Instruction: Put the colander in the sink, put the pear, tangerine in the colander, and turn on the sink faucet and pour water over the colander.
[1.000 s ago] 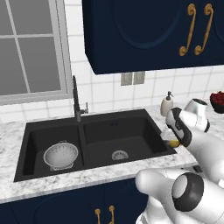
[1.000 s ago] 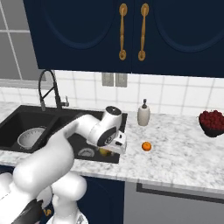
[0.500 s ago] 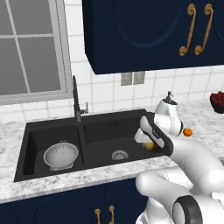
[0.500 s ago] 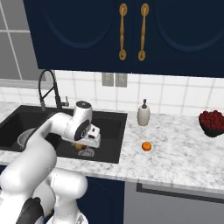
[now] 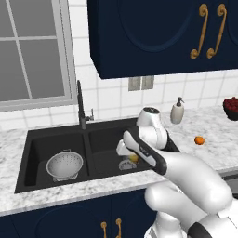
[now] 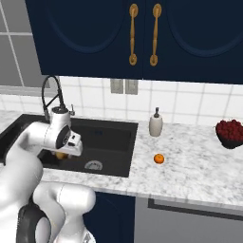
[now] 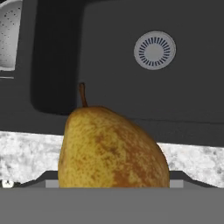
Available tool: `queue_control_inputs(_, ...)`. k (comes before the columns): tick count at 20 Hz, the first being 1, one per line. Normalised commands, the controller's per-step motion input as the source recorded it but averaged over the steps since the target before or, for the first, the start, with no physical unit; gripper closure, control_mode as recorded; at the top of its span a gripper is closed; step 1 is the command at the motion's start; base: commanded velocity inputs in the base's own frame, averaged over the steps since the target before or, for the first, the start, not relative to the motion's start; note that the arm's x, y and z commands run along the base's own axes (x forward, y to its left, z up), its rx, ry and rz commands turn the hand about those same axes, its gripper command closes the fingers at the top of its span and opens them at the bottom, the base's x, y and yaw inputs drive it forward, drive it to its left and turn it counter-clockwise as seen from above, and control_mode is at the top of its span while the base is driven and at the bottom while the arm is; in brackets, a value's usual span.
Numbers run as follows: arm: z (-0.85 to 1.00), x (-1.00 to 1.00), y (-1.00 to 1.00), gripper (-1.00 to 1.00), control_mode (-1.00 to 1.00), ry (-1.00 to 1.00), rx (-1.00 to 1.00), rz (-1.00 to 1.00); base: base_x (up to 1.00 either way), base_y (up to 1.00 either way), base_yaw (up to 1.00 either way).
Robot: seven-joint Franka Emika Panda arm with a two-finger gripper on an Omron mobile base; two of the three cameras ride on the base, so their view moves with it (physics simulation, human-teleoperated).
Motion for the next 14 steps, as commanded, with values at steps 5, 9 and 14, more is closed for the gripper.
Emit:
queue_control_inputs(5, 0.02, 0.12, 1.0, 1.0, -1.0, 0.0, -0.05, 0.0, 0.0, 0.0, 0.0)
queue_control_inputs(9, 0.09, 0.08, 1.0, 1.0, -1.0, 0.0, -0.05, 0.0, 0.0, 0.0, 0.0)
queue_control_inputs(14, 0.04, 0.26, 1.0, 1.0, -1.0, 0.03, -0.07, 0.0, 0.0, 0.0, 0.0)
